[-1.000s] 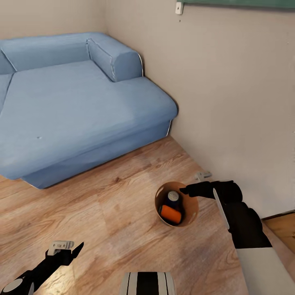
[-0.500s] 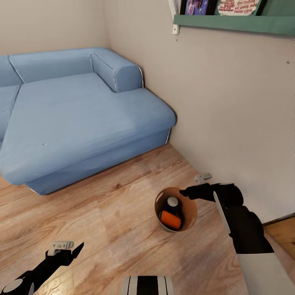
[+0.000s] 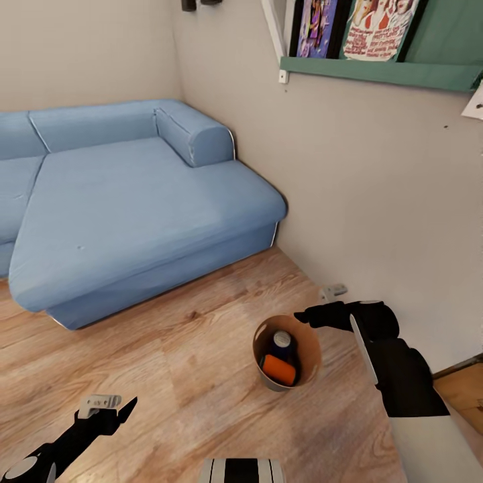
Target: Put the three can of soda from the living room inside the tash can in the kitchen.
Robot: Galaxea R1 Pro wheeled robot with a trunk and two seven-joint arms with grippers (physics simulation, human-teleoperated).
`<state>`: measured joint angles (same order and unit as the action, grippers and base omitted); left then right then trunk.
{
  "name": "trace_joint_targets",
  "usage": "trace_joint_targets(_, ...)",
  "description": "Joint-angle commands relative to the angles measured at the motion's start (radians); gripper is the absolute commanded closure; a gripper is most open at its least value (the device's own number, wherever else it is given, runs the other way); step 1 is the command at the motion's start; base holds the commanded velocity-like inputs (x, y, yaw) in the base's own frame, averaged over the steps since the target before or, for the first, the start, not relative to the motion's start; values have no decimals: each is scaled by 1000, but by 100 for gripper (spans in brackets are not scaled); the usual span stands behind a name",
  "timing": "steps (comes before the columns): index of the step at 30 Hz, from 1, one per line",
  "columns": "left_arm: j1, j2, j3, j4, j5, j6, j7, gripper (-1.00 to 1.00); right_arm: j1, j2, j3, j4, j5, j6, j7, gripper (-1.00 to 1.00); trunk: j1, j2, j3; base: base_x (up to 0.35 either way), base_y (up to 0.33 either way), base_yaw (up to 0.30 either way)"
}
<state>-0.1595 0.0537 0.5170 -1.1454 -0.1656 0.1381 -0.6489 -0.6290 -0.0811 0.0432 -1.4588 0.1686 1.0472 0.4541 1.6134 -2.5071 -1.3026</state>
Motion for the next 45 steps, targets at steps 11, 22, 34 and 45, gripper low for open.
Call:
trace_joint_targets(11,0,0,0,0,0,0,0,-100,13,0,0,0,0,0,0,-100,-5,3,43,0,0,0)
trace_joint_targets(22,0,0,0,1,-2,-3,0,-100,91,0,3,0,2,0,0,-100,-10,5,85,0,0,0)
trace_joint_targets(34,0,1,0,6,-3,-10,0,-100,156,2,7,-1,2,0,0,-100,-29,35,129,0,0,0)
trace_joint_targets(45,0,1,0,23,-1,-33,0,-100,179,1,9,-1,2,0,1,-100,-71,112,163,0,0,0)
